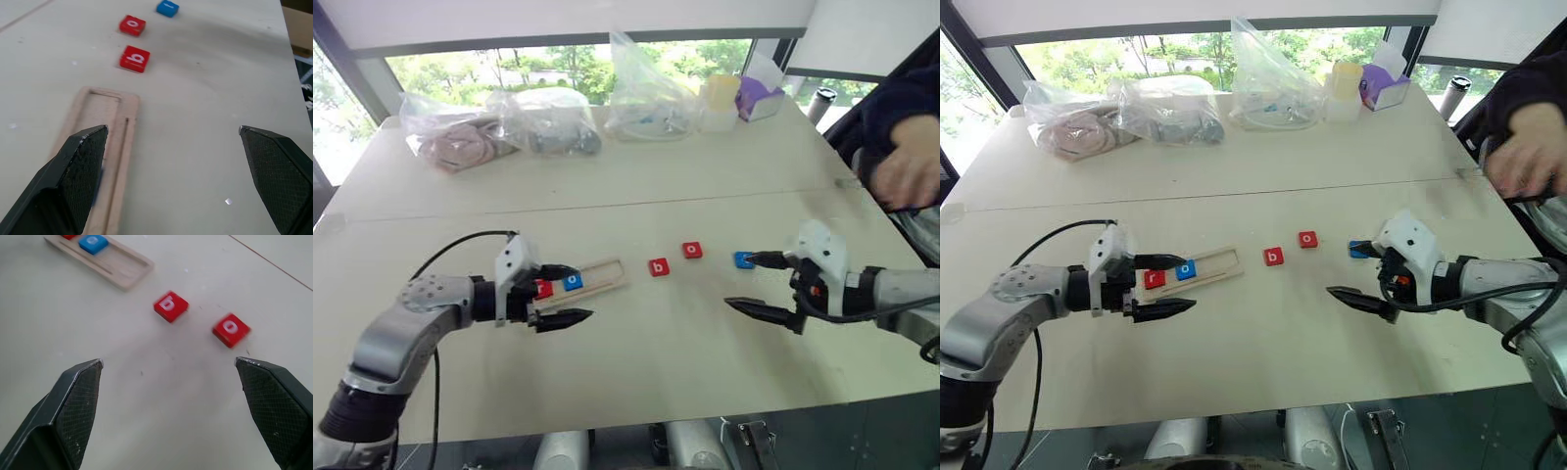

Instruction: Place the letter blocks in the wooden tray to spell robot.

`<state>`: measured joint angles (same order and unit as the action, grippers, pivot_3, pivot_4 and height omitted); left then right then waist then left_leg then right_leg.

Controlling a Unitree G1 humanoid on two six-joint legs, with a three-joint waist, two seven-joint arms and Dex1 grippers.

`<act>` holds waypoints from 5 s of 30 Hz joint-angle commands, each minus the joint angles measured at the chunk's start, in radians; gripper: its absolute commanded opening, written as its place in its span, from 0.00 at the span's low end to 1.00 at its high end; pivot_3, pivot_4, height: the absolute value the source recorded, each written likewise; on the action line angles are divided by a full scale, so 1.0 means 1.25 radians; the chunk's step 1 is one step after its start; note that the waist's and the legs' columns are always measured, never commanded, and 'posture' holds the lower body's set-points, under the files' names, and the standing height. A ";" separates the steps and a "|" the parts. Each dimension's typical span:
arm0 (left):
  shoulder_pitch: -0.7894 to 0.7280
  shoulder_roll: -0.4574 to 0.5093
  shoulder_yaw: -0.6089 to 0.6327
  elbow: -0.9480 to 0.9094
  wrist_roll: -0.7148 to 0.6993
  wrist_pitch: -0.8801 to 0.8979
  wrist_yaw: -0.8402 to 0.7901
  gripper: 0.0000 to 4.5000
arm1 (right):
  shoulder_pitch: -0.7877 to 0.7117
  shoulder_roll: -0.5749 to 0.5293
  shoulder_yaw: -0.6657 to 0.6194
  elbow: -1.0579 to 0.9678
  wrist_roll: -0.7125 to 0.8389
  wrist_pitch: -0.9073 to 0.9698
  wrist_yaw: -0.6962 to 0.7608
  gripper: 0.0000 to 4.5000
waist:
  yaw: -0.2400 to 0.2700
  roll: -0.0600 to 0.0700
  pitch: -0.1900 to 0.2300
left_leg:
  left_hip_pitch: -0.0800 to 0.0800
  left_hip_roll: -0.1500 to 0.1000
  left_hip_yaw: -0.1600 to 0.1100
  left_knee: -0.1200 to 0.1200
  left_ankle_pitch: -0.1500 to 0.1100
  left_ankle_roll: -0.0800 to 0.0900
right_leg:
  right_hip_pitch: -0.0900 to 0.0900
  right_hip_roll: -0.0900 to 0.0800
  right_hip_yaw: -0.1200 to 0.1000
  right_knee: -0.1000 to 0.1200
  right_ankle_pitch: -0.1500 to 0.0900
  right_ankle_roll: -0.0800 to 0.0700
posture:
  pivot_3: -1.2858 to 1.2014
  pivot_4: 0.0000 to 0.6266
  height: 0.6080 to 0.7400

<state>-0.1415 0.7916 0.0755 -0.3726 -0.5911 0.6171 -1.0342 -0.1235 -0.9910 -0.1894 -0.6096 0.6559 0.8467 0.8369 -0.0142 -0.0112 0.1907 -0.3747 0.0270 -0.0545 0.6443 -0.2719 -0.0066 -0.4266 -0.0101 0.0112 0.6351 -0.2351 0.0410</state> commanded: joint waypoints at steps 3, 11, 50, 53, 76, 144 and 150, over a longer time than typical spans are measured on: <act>-0.010 0.003 0.087 -0.048 -0.102 0.074 0.042 1.00 | -0.018 0.008 0.003 -0.058 0.038 0.019 -0.015 0.99 | 0.008 -0.001 0.001 | -0.001 0.000 0.000 0.001 0.000 0.000 | 0.000 0.000 0.000 0.000 0.000 0.000 | 0.52 0.24 1.00; -0.032 0.030 0.069 -0.081 -0.108 0.103 0.059 1.00 | -0.035 0.027 0.042 -0.036 0.015 0.010 -0.037 0.99 | 0.003 -0.001 0.001 | -0.001 0.000 0.000 0.001 0.000 0.000 | 0.000 -0.001 0.000 0.000 0.000 0.000 | 0.52 0.24 1.00; -0.135 0.028 -0.061 0.464 0.178 -0.355 -0.243 1.00 | -0.088 0.077 0.120 -0.020 -0.036 -0.040 -0.041 0.99 | 0.003 -0.001 0.001 | -0.001 0.000 0.001 0.001 0.000 0.000 | -0.001 -0.001 0.000 -0.001 0.000 0.000 | 0.52 0.24 1.00; -0.146 0.010 -0.075 0.506 0.202 -0.391 -0.249 1.00 | -0.087 0.077 0.118 -0.023 -0.033 -0.038 -0.044 0.99 | 0.003 -0.001 0.001 | -0.001 0.000 0.001 0.001 0.000 0.000 | -0.001 -0.001 0.000 0.000 0.000 0.000 | 0.52 0.24 1.00; -0.138 -0.070 -0.112 0.640 0.326 -0.544 -0.192 1.00 | -0.091 0.074 0.117 -0.032 -0.030 -0.025 -0.054 0.99 | 0.006 0.000 -0.001 | 0.000 0.000 0.001 0.001 0.000 0.000 | 0.000 -0.001 0.001 0.001 0.001 0.000 | 0.52 0.24 1.00; -0.113 -0.090 -0.234 0.276 0.355 -0.264 -0.102 0.99 | -0.114 0.091 0.138 -0.020 -0.056 -0.037 -0.066 1.00 | 0.002 0.003 -0.002 | 0.001 0.000 0.002 0.001 -0.001 0.001 | 0.001 0.000 0.001 0.000 0.000 0.001 | 0.52 0.24 1.00; -0.040 -0.030 -0.165 0.193 0.320 -0.205 -0.064 0.99 | -0.129 0.143 0.197 0.011 -0.110 -0.042 -0.110 1.00 | -0.005 0.002 -0.002 | 0.001 0.002 0.002 0.000 -0.001 0.002 | 0.000 0.002 0.002 0.000 0.000 0.001 | 0.52 0.24 1.00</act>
<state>-0.2193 0.7260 -0.1635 -0.1203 -0.1904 0.3268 -1.1331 -0.2646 -0.8292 0.0446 -0.5969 0.5488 0.8194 0.7231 -0.0199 -0.0081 0.1879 -0.3734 0.0292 -0.0526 0.6446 -0.2735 -0.0038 -0.4267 -0.0080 0.0132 0.6355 -0.2353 0.0417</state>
